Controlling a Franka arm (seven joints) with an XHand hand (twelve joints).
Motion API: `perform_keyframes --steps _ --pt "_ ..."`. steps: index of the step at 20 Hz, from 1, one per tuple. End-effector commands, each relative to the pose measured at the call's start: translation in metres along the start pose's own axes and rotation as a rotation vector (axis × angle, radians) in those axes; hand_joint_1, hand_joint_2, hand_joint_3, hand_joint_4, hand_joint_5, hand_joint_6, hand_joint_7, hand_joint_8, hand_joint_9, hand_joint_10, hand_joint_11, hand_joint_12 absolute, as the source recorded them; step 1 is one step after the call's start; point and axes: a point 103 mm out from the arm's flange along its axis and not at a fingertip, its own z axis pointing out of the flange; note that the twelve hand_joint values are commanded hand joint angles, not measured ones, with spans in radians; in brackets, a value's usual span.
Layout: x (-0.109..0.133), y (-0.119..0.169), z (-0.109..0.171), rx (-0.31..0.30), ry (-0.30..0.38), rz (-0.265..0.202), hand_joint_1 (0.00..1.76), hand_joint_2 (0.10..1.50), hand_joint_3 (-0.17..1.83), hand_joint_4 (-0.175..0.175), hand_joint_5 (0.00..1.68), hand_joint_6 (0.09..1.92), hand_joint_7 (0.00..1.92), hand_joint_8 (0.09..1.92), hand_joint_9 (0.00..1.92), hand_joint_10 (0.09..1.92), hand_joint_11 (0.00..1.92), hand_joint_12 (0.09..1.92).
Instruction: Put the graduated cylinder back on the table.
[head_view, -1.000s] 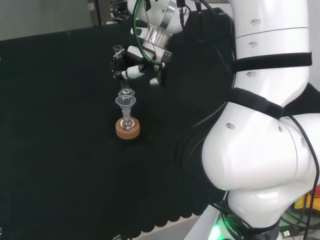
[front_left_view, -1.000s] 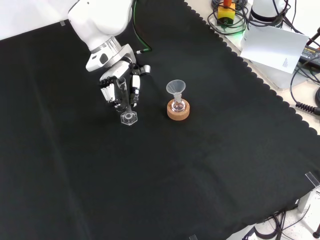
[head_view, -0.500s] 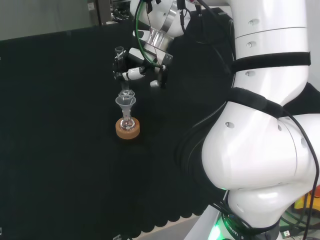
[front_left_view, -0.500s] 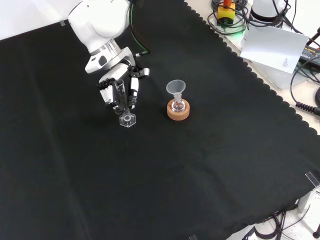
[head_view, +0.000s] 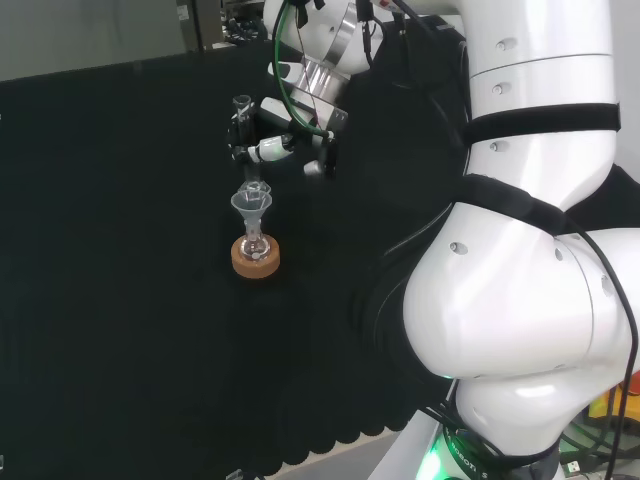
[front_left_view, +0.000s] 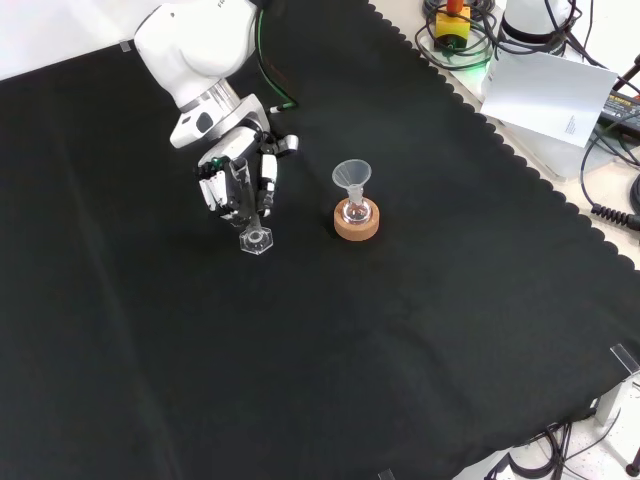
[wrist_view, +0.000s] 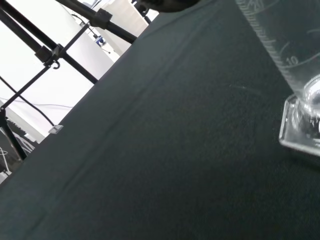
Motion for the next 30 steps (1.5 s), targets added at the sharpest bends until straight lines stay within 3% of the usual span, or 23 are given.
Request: perform_keyframes --steps 1,4,11,14,17,25,30 --pt "-0.002 -0.004 -0.001 0.008 0.001 0.0 1.09 1.08 -0.08 -0.03 0.9 0.82 0.84 0.52 1.22 0.09 0.88 1.04" --pt "-0.003 -0.006 -0.003 0.006 -0.006 0.007 1.07 1.06 -0.16 -0.025 0.84 0.69 0.78 0.53 1.17 0.09 0.79 1.1" --pt "-0.007 -0.007 -0.01 0.01 -0.007 0.043 1.03 1.04 -0.17 -0.018 0.8 0.65 0.74 0.54 1.12 0.09 0.71 1.15" --pt "-0.009 -0.004 -0.014 0.012 -0.004 0.065 0.99 1.03 -0.17 -0.023 0.63 0.62 0.6 0.54 0.99 0.09 0.58 1.23" --pt "-0.01 -0.002 -0.019 0.011 -0.007 0.081 0.94 0.99 -0.17 -0.036 0.44 0.46 0.39 0.59 0.82 0.09 0.41 1.29" --pt "-0.011 -0.007 -0.033 -0.027 -0.007 0.098 0.85 0.94 -0.17 -0.044 0.33 0.17 0.16 0.64 0.61 0.09 0.18 1.37" --pt "-0.003 -0.026 -0.058 -0.049 -0.066 0.106 0.79 0.9 -0.17 -0.043 0.28 0.09 0.05 0.64 0.52 0.09 0.11 1.42"
